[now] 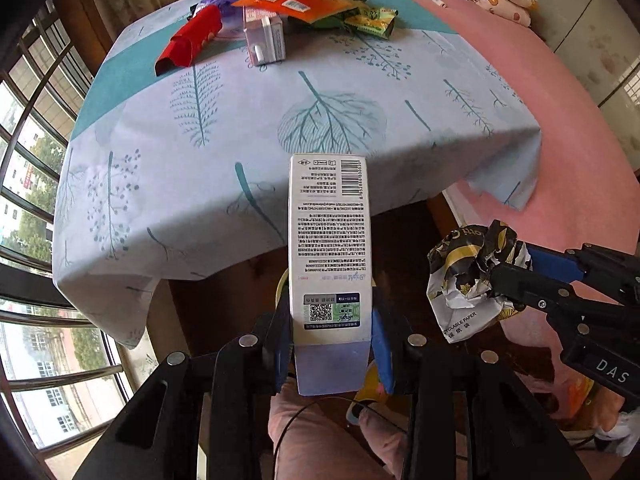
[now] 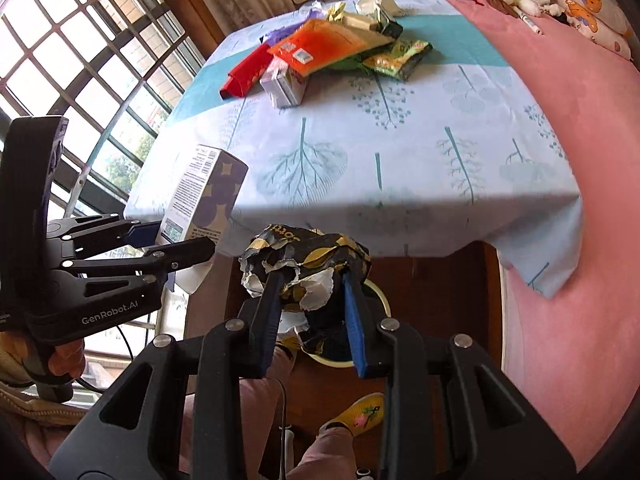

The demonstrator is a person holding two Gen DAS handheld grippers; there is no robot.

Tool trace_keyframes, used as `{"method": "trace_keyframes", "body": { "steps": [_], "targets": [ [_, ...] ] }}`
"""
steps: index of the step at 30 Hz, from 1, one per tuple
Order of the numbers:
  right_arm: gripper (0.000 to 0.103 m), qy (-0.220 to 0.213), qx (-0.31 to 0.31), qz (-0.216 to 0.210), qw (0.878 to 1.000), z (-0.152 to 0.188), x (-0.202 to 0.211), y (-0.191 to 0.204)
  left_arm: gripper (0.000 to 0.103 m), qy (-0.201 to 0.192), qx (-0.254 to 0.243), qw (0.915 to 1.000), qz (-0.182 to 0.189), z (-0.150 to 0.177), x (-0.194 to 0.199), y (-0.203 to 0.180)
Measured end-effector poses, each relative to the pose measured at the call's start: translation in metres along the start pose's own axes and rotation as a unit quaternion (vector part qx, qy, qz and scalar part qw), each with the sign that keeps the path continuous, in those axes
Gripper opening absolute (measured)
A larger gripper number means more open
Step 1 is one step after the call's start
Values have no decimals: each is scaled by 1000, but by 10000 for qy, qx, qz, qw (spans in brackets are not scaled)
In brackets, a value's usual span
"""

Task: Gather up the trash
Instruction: 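Carry the white box and foil wrapper over the yellow-rimmed bin with both tools, then open both tools to drop the box and wrapper into the bin, then raise both tools back toward the table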

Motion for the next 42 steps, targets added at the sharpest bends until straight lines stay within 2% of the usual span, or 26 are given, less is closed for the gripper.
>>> {"method": "trace_keyframes", "body": {
  "steps": [6, 10, 17, 22, 23, 25, 26, 27, 29, 31, 38, 42],
  "targets": [
    [26, 377, -374, -72, 9986, 52, -37, -18, 34, 182, 181, 9996, -111, 28, -45, 4],
    [26, 680, -796, 4, 9945, 86, -79, -37, 34, 448, 288, 9985, -132, 49, -102, 8],
    [27, 1225, -1304, 213, 9836, 144, -193, -75, 34, 726, 166, 9970, -203, 79, -216, 12],
    [27, 1385, -1480, 267, 9789, 165, -269, -96, 35, 733, 99, 9968, -306, 86, -275, 22],
    [28, 1392, -1473, 271, 9789, 168, -282, -98, 36, 728, 79, 9967, -336, 91, -281, 23],
    [30, 1438, -1463, 302, 9783, 172, -305, -101, 48, 757, 7, 9963, -405, 94, -294, 28],
    [33, 1464, -1482, 332, 9775, 175, -315, -102, 64, 753, -7, 9963, -410, 96, -299, 29],
    [36, 1495, -1525, 324, 9764, 178, -325, -103, 74, 732, 0, 9964, -435, 96, -303, 26],
    [55, 1535, -1610, 298, 9745, 184, -338, -103, 79, 731, 37, 9963, -453, 97, -308, 33],
    [62, 1520, -1621, 362, 9743, 187, -348, -104, 80, 763, 89, 9960, -459, 98, -310, 37],
    [62, 1444, -1644, 529, 9743, 189, -353, -98, 80, 389, 306, 9979, -427, 86, -279, 52],
    [62, 1303, -1533, 544, 9780, 176, -336, -91, 80, 223, 419, 9980, -410, 70, -251, 52]
  ]
}}
Point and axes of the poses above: each gripper's, at about its wrist camera, not at the fingertips, and x roughly against the way its jaws point, y to its left, z to its underside, the point moved 9 cm from there along -x, roughly the way its jaws point, and after that the axes turned 5 degrees about x, right-handed, at the moved point
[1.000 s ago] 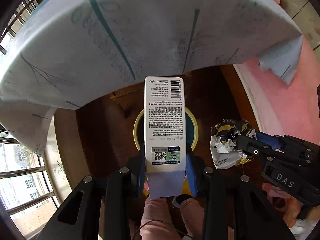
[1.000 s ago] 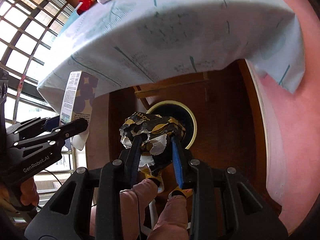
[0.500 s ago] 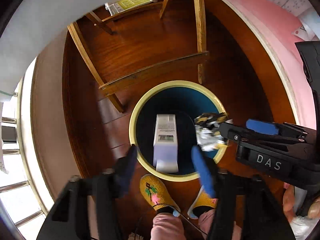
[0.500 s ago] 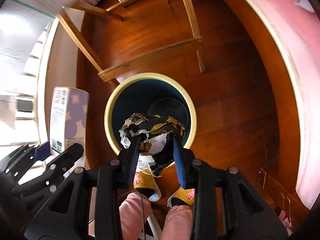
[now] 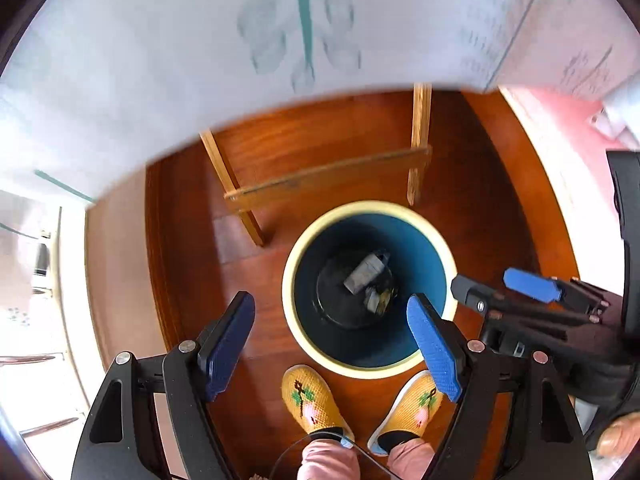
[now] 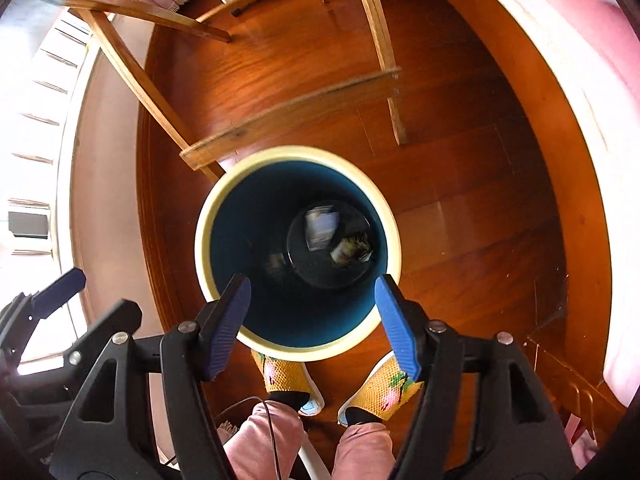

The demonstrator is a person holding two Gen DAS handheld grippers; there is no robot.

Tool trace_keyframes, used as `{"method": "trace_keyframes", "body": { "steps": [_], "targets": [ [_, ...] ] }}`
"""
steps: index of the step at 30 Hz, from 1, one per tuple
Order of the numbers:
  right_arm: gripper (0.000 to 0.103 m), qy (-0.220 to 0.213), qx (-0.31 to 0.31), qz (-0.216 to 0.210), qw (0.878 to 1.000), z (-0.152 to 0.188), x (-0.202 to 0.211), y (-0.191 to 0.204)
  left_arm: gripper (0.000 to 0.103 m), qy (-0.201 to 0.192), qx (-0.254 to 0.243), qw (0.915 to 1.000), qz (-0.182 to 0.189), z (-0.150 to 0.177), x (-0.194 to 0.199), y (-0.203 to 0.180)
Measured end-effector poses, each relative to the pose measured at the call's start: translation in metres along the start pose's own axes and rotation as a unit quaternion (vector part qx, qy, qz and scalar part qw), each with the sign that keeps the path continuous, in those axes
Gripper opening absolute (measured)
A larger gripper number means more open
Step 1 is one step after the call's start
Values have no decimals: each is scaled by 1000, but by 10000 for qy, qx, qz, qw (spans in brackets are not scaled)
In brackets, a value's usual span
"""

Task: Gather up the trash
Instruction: 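Raise both tools back toward the table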

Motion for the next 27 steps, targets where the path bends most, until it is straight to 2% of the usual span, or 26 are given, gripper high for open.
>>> {"method": "trace_keyframes", "body": {
  "steps": [7, 14, 19, 23, 27],
  "targets": [
    [62, -199, 167, -27, 9997, -7, 57, 20, 80, -390, 92, 9992, 80, -22, 75, -2],
    [62, -458, 234, 13, 9987, -9, 146, 41, 80, -931, 185, 9953, 213, -40, 173, 0],
    [61, -728, 312, -76, 9968, -14, 218, 54, 80, -1436, 310, 9889, 200, -55, 245, 6],
    [54, -904, 451, -251, 9946, -16, 275, 66, 80, -1807, 411, 9825, 158, -71, 301, 11],
    [51, -1141, 428, -399, 9917, -22, 327, 73, 80, -2085, 626, 9760, 37, -89, 356, 13]
  ]
}}
Point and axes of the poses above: each gripper's, at about its wrist camera, not at the fingertips, and x roughly against the way its jaws point, y to its left, z to its underside, the point moved 9 cm from there along -x, roughly the way its jaws point, and after that the axes turned 5 degrees about x, right-handed, at the moved point
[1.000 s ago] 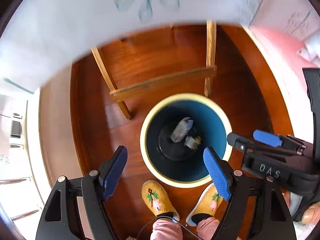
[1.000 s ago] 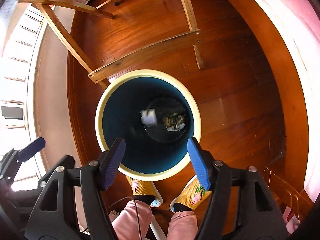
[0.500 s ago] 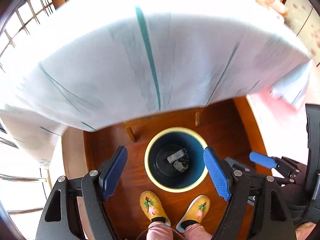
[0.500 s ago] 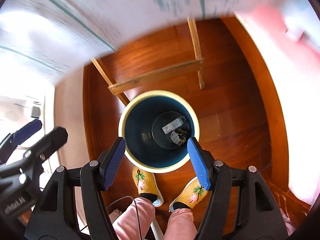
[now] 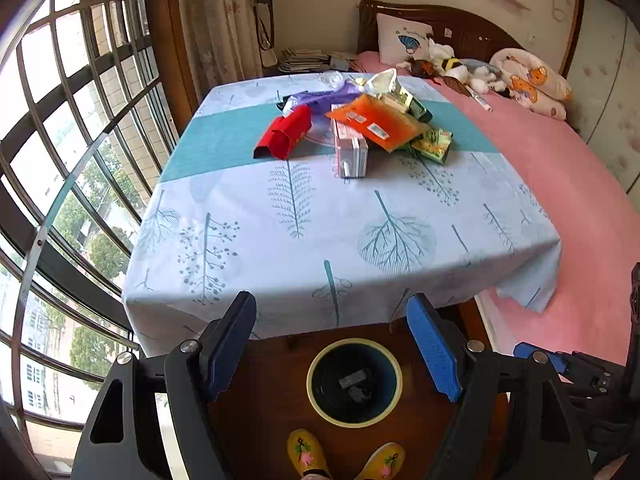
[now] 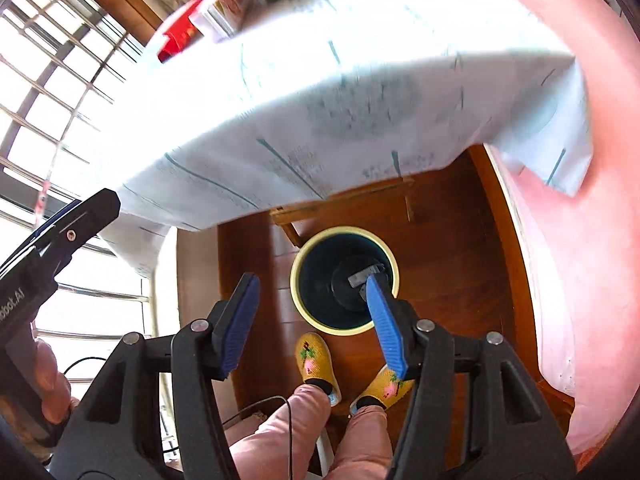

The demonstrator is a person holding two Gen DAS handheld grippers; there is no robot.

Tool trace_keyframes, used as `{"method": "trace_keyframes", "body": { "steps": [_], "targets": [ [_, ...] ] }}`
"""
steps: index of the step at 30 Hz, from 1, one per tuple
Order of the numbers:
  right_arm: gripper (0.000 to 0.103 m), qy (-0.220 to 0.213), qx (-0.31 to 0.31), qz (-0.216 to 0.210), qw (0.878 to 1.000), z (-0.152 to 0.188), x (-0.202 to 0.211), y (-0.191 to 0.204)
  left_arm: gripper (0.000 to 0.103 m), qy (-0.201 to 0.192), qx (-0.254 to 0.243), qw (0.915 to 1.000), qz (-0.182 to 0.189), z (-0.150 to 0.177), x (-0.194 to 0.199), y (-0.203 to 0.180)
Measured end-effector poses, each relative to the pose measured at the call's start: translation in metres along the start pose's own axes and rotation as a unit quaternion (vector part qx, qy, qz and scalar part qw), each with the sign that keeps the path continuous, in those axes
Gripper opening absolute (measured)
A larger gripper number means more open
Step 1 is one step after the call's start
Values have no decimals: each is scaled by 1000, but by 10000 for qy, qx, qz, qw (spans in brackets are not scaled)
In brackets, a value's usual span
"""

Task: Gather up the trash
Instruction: 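Raise both tools back toward the table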

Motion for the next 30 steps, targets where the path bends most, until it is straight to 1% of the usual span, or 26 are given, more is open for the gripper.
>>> {"method": "trace_keyframes", "body": {
  "steps": [3, 5, 8, 13, 17, 20, 23, 26, 30],
  "targets": [
    [50, -265, 96, -108, 9995, -15, 32, 7, 80, -51, 292, 9996, -36, -23, 29, 8],
    [50, -464, 209, -92, 9987, -27, 54, 11, 79, -14, 540, 9985, 35, -33, 41, 10],
    [50, -759, 403, -164, 9962, -49, 83, 19, 79, -49, 775, 9970, -21, -47, 58, 17],
    [50, -1121, 601, -425, 9910, -80, 121, 28, 79, -125, 927, 9956, -55, -63, 71, 19],
    [50, -1291, 647, -595, 9877, -97, 134, 36, 79, -282, 857, 9959, 8, -80, 79, 16],
    [50, -1358, 686, -634, 9863, -111, 134, 40, 79, -299, 638, 9975, 44, -93, 76, 12],
    [50, -1359, 584, -684, 9866, -125, 133, 40, 79, -228, 502, 9984, 77, -108, 64, 13],
    [50, -1331, 475, -672, 9877, -144, 123, 40, 79, -87, 515, 9984, 196, -127, 45, 22],
    [50, -1240, 386, -525, 9901, -174, 103, 43, 79, 62, 365, 9990, 263, -162, 3, 39]
  ]
}}
Point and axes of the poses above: each gripper's, at about its wrist camera, not at the fingertips, and x roughly against the way its jaws point, y to its left, z to its underside, the point moved 9 cm from there along -x, roughly the way its jaws point, and after that the axes turned 5 degrees about x, right-handed, at the moved point
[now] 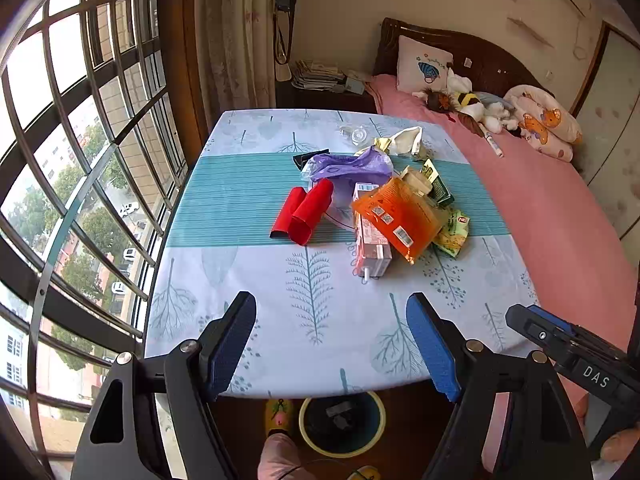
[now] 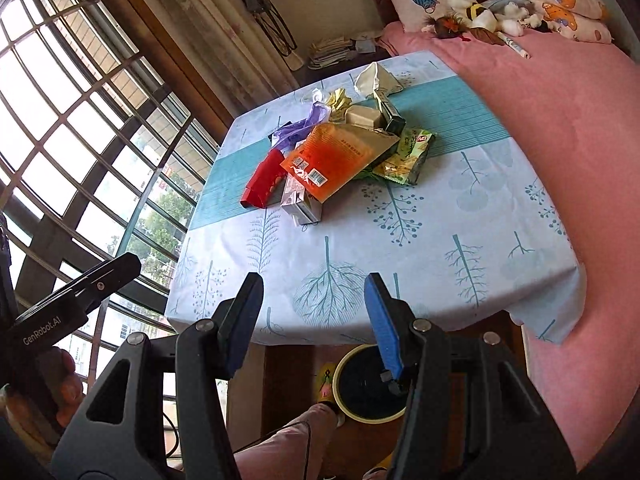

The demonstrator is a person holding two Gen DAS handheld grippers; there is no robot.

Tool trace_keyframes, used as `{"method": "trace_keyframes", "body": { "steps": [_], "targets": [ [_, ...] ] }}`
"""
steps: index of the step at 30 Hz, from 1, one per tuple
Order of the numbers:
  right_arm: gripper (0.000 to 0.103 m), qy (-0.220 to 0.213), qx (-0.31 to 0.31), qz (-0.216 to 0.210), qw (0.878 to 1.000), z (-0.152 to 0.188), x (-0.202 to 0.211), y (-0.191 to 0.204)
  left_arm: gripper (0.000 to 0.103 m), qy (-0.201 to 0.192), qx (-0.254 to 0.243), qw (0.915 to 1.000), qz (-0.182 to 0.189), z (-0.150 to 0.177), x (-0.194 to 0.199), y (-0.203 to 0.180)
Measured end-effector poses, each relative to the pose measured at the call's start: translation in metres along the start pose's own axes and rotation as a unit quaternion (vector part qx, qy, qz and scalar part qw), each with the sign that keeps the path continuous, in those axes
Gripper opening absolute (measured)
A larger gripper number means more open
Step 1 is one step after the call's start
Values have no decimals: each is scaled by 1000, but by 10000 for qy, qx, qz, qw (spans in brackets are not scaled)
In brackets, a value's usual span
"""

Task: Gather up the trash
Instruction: 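Grasp the red paper with the left tool while the right tool grasps the orange snack bags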

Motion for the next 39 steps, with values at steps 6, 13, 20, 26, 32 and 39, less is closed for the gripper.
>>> {"method": "trace_keyframes", "body": {
  "steps": [6, 13, 20, 26, 32, 39],
  "targets": [
    [57, 293, -299, 452, 9981, -49, -61, 3, 79, 533, -207, 9984, -29, -61, -80, 38],
    [78, 526, -909, 1113, 9882, -113, -144, 1, 79, 1118, -553, 9922, 55, -110, -174, 67],
    [80, 825, -1515, 1554, 9727, -148, -216, -15, 79, 1834, -655, 9798, 465, -112, -239, 63],
    [81, 1140, -1900, 1613, 9617, -150, -262, -25, 79, 2069, -775, 9737, 557, -106, -267, 52],
    [82, 1202, -1977, 1855, 9550, -149, -284, -35, 79, 2196, -823, 9706, 543, -108, -285, 52],
    [82, 1110, -2163, 1883, 9515, -148, -281, -53, 79, 2372, -869, 9657, 609, -107, -303, 47]
  ]
}}
Point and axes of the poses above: each gripper's, at about its wrist camera, not at the fingertips, and x roughly against the way its jaws point, y to its left, z to its underside, the point moved 9 cm from there along -x, roughly the way its jaws point, and after that the axes turned 5 degrees about x, right-handed, at the moved point
